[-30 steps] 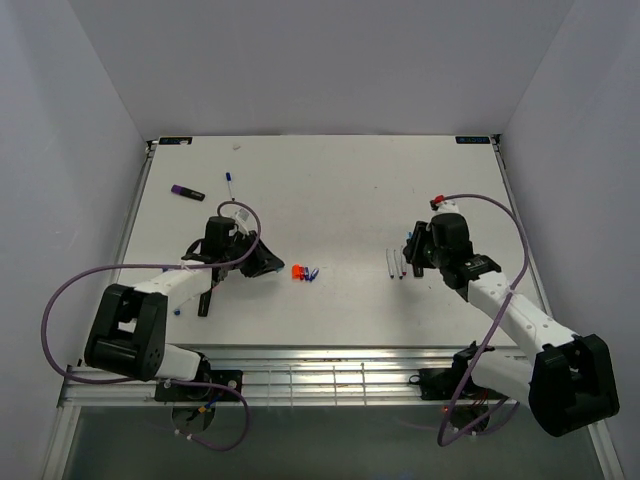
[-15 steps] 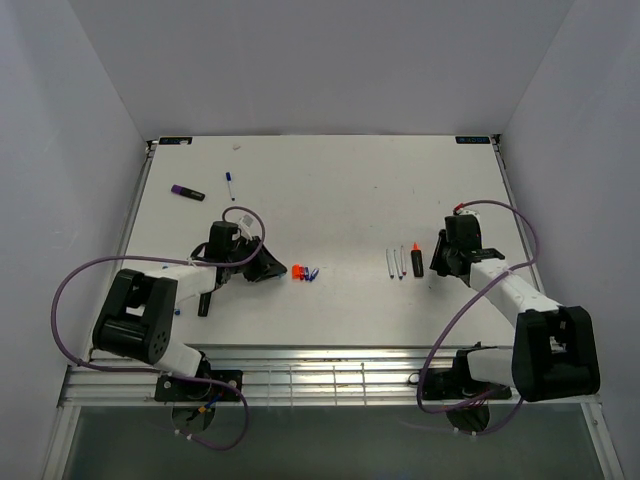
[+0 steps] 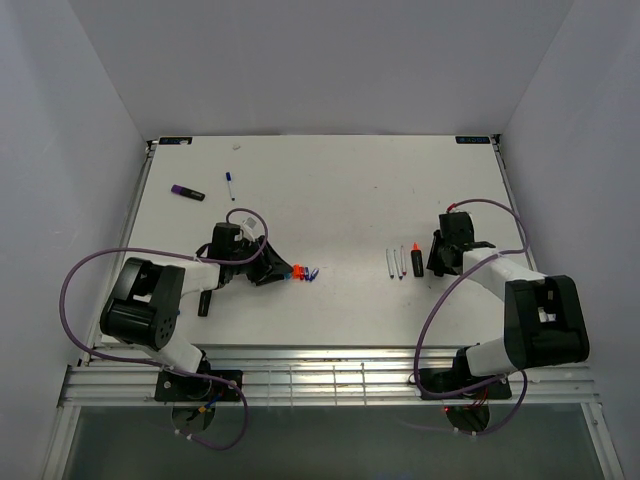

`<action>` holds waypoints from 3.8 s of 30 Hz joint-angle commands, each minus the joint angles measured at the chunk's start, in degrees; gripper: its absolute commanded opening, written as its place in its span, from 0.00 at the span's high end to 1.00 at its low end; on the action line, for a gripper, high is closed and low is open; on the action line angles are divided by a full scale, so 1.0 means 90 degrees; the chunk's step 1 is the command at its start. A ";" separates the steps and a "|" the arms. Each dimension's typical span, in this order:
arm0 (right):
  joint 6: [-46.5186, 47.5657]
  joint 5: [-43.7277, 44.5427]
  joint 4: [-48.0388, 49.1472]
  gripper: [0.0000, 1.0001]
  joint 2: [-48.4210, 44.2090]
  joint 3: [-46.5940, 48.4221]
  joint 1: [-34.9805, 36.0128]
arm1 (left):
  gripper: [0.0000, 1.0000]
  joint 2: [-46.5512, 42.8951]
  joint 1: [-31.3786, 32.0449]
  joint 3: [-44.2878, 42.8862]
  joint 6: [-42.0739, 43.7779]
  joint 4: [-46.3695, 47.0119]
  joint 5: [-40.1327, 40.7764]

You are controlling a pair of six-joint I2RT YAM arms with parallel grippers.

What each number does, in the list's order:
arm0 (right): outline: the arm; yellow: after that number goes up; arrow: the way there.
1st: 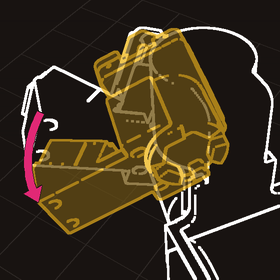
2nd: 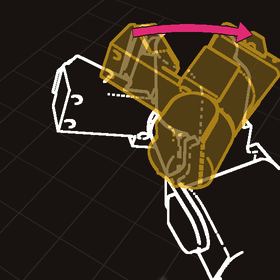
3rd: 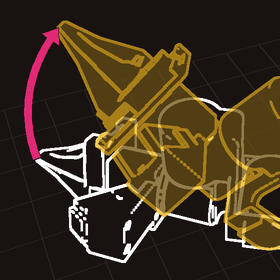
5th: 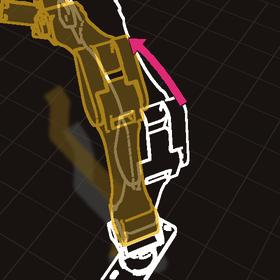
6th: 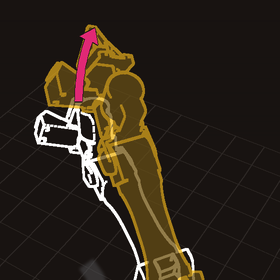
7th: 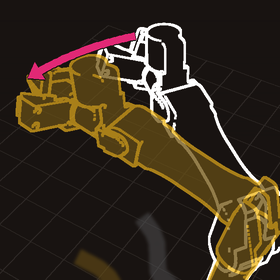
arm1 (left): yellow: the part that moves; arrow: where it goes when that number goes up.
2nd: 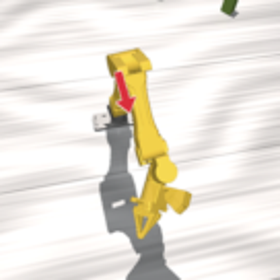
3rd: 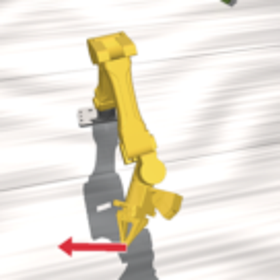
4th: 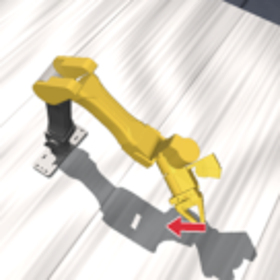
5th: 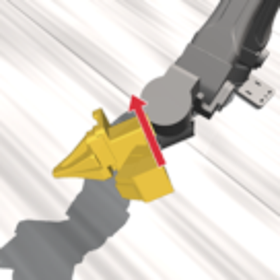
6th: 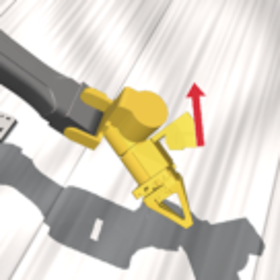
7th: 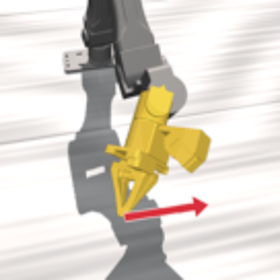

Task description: Open the pen caps

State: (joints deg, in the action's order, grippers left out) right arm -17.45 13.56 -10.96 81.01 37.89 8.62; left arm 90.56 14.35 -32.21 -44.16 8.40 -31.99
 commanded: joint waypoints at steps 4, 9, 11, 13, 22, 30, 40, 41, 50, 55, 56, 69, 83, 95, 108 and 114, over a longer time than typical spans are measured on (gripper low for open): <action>0.0181 -0.0052 0.0495 0.90 0.0227 0.0204 -0.0030 | 0.42 -0.0004 0.0007 0.0151 0.0005 0.0013 0.0048; 0.0250 -0.0101 0.0544 0.86 0.0481 0.0321 -0.0030 | 0.40 -0.0062 0.0027 0.0268 -0.0015 0.0062 0.0068; 0.0250 -0.0140 0.0564 0.84 0.0578 0.0351 -0.0030 | 0.40 -0.0092 0.0027 0.0297 -0.0015 0.0053 0.0058; 0.0250 -0.0266 0.0573 0.82 0.0647 0.0380 -0.0030 | 0.39 -0.0160 0.0027 0.0326 -0.0015 0.0053 0.0058; 0.0230 -0.0657 0.0642 0.70 0.0715 0.0253 -0.0030 | 0.35 -0.0560 0.0036 0.0629 0.0005 0.0053 0.0019; 0.0201 -0.0667 0.0574 0.60 0.0452 0.0087 -0.0021 | 0.33 -0.1331 0.0027 0.0708 -0.0083 -0.0142 0.0078; 0.0221 -0.0687 0.0515 0.49 0.0413 0.0116 -0.0021 | 0.28 -0.1986 0.0027 -0.0093 0.0073 -0.1167 0.0468; 0.0220 -0.0716 0.0524 0.49 0.0326 0.0097 -0.0021 | 0.27 -0.2083 0.0036 -0.0161 0.0092 -0.1323 0.0575; 0.0240 -0.0609 0.0398 0.41 -0.0913 0.0009 0.0233 | 0.25 -0.2046 0.0027 -0.1449 0.0473 -0.2270 0.1473; 0.0152 -0.0287 0.0047 0.39 -0.1657 0.0086 0.0983 | 0.24 -0.1520 0.0007 -0.2619 0.0581 -0.2954 0.2506; 0.0133 -0.0257 -0.0051 0.39 -0.1841 0.0097 0.1101 | 0.24 -0.1402 -0.0002 -0.2816 0.0619 -0.3139 0.2635; 0.0025 -0.0940 0.0066 0.41 -0.2761 -0.0128 0.2323 | 0.38 0.0737 -0.0694 -0.5754 0.1518 -0.4419 0.4628; 0.0259 -0.1107 0.0222 0.43 -0.2791 -0.0187 0.2499 | 0.44 0.3286 -0.1135 -0.7935 0.2250 -0.4489 0.5087; 0.0386 -0.1038 0.0290 0.43 -0.2595 -0.0235 0.2499 | 0.49 0.4038 -0.1155 -0.7945 0.2348 -0.3581 0.5176; 0.0396 -0.1175 0.0437 0.43 -0.2410 -0.0343 0.2509 | 0.54 0.4498 -0.1155 -0.7896 0.2377 -0.3346 0.5029; 0.0396 -0.1107 0.0427 0.43 -0.2497 -0.0362 0.2499 | 0.62 0.4566 -0.1155 -0.7682 0.2456 -0.3336 0.4961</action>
State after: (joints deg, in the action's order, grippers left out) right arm -14.52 3.64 -9.06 59.35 34.79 30.87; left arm 132.03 4.08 -102.63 -22.94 -22.46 13.43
